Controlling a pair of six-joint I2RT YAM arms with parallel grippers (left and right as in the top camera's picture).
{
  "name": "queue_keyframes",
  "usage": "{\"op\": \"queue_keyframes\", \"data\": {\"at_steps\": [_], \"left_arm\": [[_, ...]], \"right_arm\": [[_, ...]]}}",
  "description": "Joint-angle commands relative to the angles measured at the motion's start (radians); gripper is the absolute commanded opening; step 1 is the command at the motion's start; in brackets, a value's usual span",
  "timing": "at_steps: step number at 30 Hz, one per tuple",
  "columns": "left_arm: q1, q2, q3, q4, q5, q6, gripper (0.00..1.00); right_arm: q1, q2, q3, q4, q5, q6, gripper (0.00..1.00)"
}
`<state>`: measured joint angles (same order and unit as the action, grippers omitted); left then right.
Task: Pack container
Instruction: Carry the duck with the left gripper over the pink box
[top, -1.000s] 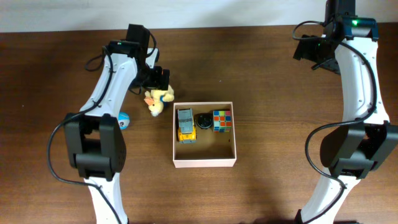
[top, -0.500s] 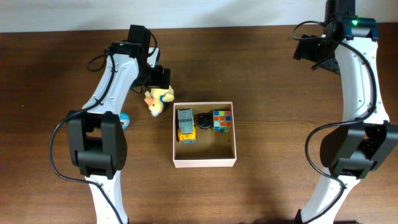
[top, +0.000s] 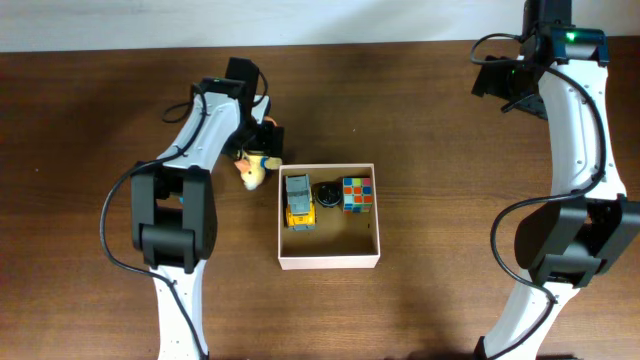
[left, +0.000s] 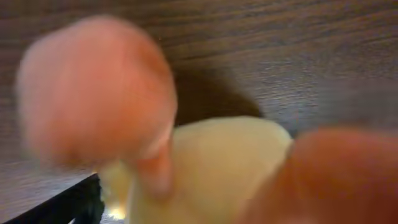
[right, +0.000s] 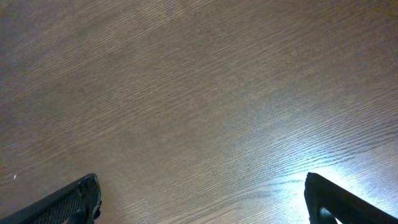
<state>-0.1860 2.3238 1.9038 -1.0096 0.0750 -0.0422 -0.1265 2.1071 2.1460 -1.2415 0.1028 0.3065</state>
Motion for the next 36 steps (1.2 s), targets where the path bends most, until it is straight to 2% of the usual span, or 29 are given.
{"op": "queue_keyframes", "data": {"at_steps": [1,2,13,18,23,36], "left_arm": [[-0.001,0.003,0.008,-0.001,0.008,0.021,0.76],[-0.001,0.003,0.008,-0.002,0.007,0.021,0.73],[0.000,0.003,0.013,-0.049,0.002,0.020,0.71],[0.000,0.003,0.039,-0.116,-0.080,0.005,0.67],[0.000,0.003,0.100,-0.183,-0.132,0.005,0.64],[0.000,0.003,0.310,-0.329,-0.132,0.006,0.65]], "right_arm": [[0.000,0.000,-0.005,0.000,-0.006,0.002,0.99],[0.000,0.000,-0.005,0.000,-0.006,0.002,0.99],[0.000,0.000,-0.005,0.000,-0.006,0.002,0.99],[0.000,0.000,-0.005,0.000,-0.006,0.002,0.99],[0.000,0.000,-0.005,0.000,-0.006,0.002,0.99],[0.000,0.000,-0.005,0.000,-0.006,0.002,0.99]]}}
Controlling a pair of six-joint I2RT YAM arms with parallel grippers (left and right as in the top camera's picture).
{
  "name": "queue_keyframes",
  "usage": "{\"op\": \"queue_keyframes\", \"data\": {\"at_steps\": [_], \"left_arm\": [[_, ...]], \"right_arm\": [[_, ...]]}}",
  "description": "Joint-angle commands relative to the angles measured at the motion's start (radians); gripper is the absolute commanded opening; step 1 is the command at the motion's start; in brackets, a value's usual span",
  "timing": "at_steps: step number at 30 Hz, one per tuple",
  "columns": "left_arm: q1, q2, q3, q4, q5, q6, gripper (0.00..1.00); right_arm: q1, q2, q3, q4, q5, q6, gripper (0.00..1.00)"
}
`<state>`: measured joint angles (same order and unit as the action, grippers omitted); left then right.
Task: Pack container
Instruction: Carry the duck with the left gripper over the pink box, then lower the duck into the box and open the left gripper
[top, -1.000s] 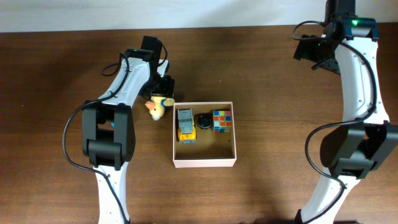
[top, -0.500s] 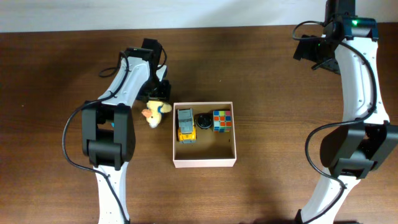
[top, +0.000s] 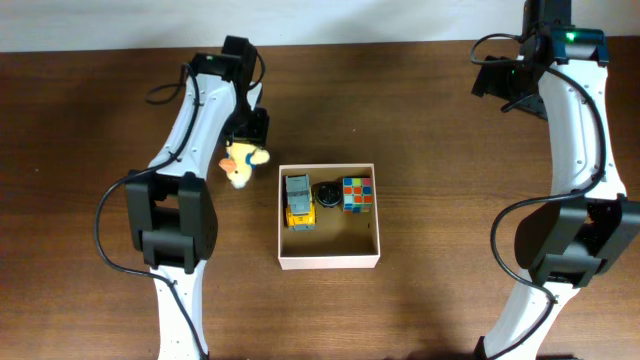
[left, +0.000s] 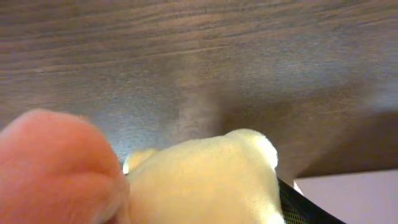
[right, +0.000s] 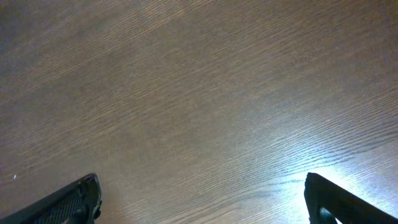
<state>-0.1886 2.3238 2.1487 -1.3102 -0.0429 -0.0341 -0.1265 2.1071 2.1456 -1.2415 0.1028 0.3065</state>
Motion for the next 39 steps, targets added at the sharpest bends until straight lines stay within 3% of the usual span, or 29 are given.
{"op": "queue_keyframes", "data": {"at_steps": [1,11,17,39], "left_arm": [[0.002,0.003,0.089,-0.052,-0.014,-0.002,0.64],[-0.011,0.003,0.369,-0.378,0.039,-0.001,0.64],[-0.072,-0.043,0.372,-0.378,0.180,0.006,0.64],[-0.439,-0.141,0.361,-0.378,0.177,0.109,0.64]], "right_arm": [[0.000,0.000,-0.005,0.000,-0.006,0.002,0.99],[0.000,0.000,-0.005,0.000,-0.006,0.002,0.99],[0.000,0.000,-0.005,0.000,-0.006,0.002,0.99],[0.000,0.000,-0.005,0.000,-0.006,0.002,0.99]]}}
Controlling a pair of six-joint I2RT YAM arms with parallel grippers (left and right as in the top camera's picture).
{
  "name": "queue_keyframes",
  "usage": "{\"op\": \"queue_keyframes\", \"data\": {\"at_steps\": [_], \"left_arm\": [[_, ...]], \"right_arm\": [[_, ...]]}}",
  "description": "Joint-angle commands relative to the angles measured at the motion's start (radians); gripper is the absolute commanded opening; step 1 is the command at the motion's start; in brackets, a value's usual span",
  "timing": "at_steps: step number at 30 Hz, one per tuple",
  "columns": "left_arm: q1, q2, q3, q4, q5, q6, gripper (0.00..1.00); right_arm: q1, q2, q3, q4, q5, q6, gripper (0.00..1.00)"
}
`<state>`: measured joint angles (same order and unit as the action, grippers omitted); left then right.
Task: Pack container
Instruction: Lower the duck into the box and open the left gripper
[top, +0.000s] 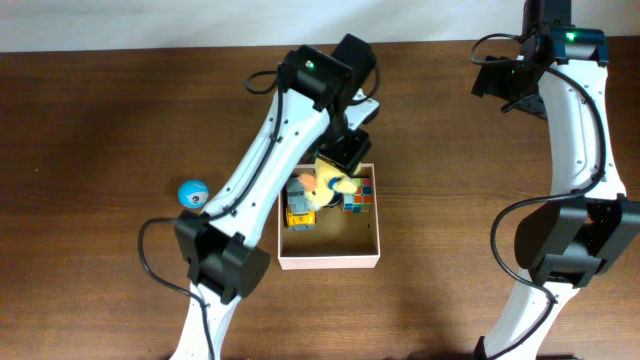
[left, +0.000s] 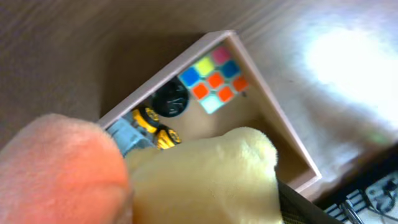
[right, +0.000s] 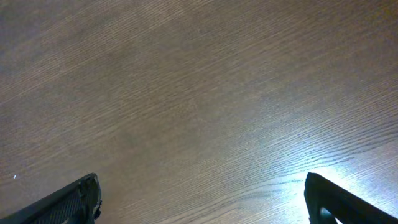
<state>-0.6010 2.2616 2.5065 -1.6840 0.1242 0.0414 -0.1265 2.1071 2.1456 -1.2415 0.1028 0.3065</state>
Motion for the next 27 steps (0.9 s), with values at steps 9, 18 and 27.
{"op": "queue_keyframes", "data": {"at_steps": [9,18,27], "left_arm": [[-0.097,-0.108,-0.276,-0.004,-0.013,0.070,0.59],[-0.110,-0.113,-0.442,-0.004,-0.016,0.109,0.59],[-0.110,-0.113,-0.442,0.033,-0.095,0.192,0.60]], "right_arm": [[0.000,0.000,-0.005,0.000,-0.006,0.002,0.99],[0.000,0.000,-0.005,0.000,-0.006,0.002,0.99],[0.000,0.000,-0.005,0.000,-0.006,0.002,0.99]]}}
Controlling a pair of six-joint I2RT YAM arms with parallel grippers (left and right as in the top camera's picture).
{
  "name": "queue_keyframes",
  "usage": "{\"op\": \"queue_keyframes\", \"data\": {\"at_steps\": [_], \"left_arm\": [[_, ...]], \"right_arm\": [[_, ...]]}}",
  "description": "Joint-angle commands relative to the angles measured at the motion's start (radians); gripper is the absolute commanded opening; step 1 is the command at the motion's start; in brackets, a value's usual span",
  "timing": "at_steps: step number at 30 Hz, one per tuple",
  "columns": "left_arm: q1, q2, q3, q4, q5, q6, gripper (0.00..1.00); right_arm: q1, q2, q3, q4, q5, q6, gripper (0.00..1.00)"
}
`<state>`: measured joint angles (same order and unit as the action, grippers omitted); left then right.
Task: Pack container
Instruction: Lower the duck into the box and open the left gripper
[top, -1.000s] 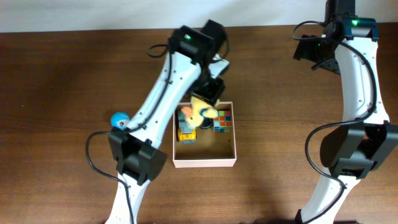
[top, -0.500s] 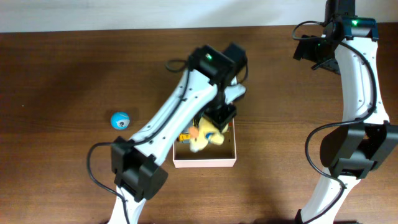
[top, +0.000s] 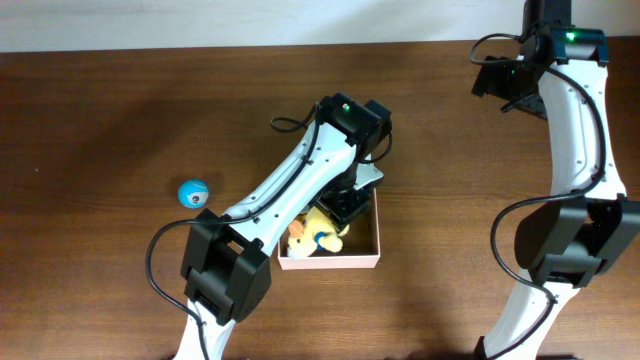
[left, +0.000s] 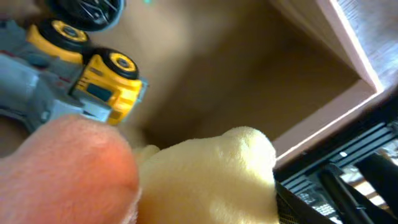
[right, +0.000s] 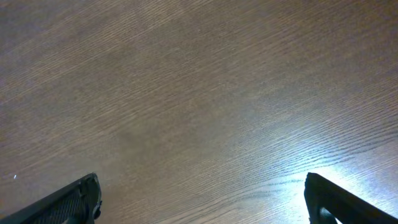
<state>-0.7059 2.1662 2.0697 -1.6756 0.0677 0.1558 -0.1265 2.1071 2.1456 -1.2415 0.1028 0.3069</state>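
Note:
The pale pink box (top: 331, 264) sits mid-table. My left gripper (top: 337, 214) reaches down into it, shut on a yellow and orange plush toy (top: 311, 238) that is low in the box's front left part. The plush (left: 205, 180) fills the bottom of the left wrist view. Beside it in the box lie a yellow and grey toy truck (left: 93, 84) and a black round thing (left: 87, 6). The left arm hides the coloured cube from overhead. My right gripper (right: 202, 208) stands open over bare wood at the far right.
A small blue ball (top: 193, 192) lies on the brown wooden table (top: 90, 150) left of the box. The box wall (left: 348, 56) stands close to the right of the plush. The right arm (top: 575, 110) stands along the table's right side.
My left gripper, still shut on the plush toy, was above the box's back part and is now lower, inside the box, with the plush at its front left. The right arm has not moved.
My left gripper was on the plush toy on the table, left of the box. Then it held the plush a little further from the box. Later the plush hung over the box's back part, and now it is down inside the box. The blue ball came into view.

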Motion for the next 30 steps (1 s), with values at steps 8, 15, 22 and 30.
{"op": "queue_keyframes", "data": {"at_steps": [8,15,22,30], "left_arm": [[-0.005,-0.018,-0.005,0.078,-0.034,0.210,0.60],[-0.005,-0.018,-0.005,0.089,0.058,0.372,0.65],[-0.010,-0.018,-0.005,0.143,0.071,0.399,0.67],[-0.012,-0.018,-0.005,0.158,0.066,0.399,0.71]], "right_arm": [[0.000,0.000,-0.005,0.000,-0.006,0.002,0.99],[0.000,0.000,-0.005,0.000,-0.006,0.002,0.99],[0.000,0.000,-0.005,0.000,-0.006,0.002,0.99],[0.000,0.000,-0.005,0.000,-0.006,0.002,0.99]]}}
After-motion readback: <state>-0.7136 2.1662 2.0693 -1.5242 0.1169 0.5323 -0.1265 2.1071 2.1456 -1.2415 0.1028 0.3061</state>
